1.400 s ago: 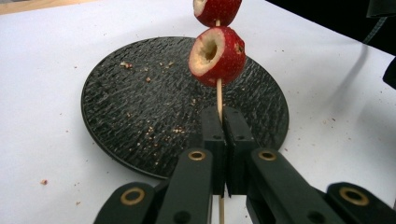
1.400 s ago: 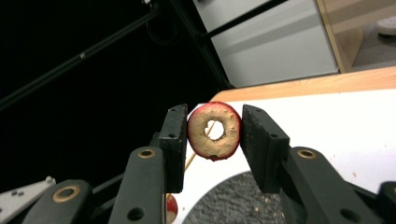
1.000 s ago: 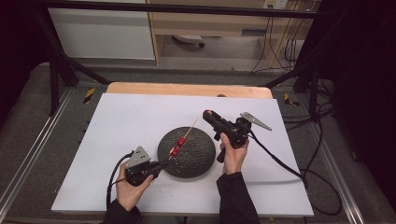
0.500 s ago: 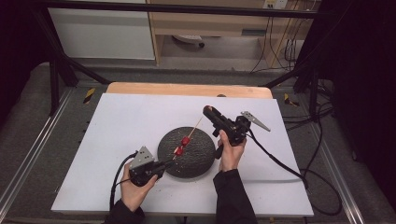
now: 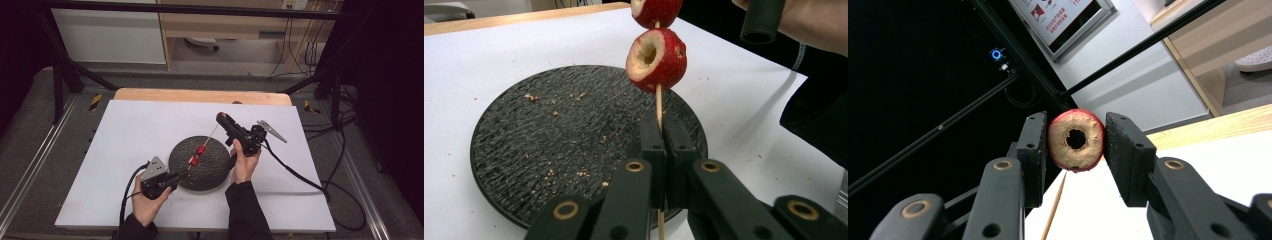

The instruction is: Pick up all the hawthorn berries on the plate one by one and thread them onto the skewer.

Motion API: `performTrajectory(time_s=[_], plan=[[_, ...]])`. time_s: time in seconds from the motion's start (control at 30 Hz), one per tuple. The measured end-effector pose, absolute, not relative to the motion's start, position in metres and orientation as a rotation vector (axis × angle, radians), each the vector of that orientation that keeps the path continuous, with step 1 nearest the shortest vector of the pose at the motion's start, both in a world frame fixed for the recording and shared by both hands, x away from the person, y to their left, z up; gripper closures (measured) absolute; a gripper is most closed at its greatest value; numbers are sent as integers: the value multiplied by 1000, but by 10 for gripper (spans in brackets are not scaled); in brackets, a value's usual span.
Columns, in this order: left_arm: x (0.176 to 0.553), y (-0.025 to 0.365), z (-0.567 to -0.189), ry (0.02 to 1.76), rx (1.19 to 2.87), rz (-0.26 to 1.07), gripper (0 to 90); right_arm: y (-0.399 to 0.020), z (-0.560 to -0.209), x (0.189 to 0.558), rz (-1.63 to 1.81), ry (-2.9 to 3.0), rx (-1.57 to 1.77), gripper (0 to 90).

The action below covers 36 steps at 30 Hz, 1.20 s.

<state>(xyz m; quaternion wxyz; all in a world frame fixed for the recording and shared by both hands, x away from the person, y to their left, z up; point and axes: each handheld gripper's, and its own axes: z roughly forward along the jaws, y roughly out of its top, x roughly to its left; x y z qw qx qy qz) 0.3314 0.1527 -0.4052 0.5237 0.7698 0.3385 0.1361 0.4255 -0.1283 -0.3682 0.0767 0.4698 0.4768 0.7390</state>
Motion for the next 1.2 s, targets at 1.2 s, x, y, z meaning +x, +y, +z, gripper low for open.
performTrajectory(time_s=[1.2], plan=[[333, 138, -404, 866, 1773, 328, 883, -121, -377, 423, 2271, 1394, 1391, 627]])
